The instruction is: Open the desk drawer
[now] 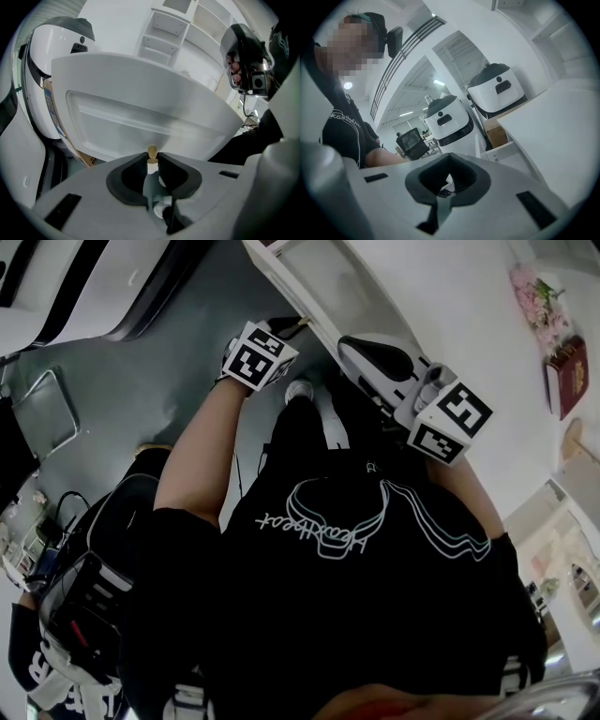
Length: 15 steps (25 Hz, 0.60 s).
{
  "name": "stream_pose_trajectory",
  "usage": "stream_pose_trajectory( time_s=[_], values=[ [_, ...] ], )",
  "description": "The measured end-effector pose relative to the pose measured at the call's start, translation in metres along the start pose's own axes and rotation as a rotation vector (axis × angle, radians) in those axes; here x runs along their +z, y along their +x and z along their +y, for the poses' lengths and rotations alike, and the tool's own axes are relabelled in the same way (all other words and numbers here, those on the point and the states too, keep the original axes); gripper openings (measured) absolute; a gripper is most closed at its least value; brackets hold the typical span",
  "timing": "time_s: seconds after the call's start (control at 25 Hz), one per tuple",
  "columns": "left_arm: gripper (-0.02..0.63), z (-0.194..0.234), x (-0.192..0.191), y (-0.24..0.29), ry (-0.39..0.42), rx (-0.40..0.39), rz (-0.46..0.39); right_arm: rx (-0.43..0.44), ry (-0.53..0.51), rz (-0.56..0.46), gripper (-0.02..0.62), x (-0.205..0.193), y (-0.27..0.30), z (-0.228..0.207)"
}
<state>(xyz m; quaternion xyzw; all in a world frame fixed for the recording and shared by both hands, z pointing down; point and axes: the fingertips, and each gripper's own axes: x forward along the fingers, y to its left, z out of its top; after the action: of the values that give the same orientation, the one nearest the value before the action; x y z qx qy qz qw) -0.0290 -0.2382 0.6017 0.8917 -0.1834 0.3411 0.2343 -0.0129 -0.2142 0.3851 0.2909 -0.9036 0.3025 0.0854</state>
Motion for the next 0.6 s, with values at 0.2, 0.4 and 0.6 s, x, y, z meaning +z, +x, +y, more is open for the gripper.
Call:
stream_pose_trajectory(
  time_s=[0.2, 0.4, 0.6],
  values=[
    [0.074, -0.001, -0.014, -0.013, -0.027, 0.004, -0.003, -0.025, 0.016, 0.0, 0.005, -0.007, -0.003, 0.003],
    [0.074, -0.001, -0.023, -0.021, -0.023, 0.008, -0.003, -0.04, 0.032, -0.003, 0.005, -0.018, -0.007, 0.01],
    [0.074, -0.001, -0.027, -0.025, -0.028, 0.016, -0.008, -0.055, 0.033, -0.01, 0.005, -0.024, -0.013, 0.012]
  ],
)
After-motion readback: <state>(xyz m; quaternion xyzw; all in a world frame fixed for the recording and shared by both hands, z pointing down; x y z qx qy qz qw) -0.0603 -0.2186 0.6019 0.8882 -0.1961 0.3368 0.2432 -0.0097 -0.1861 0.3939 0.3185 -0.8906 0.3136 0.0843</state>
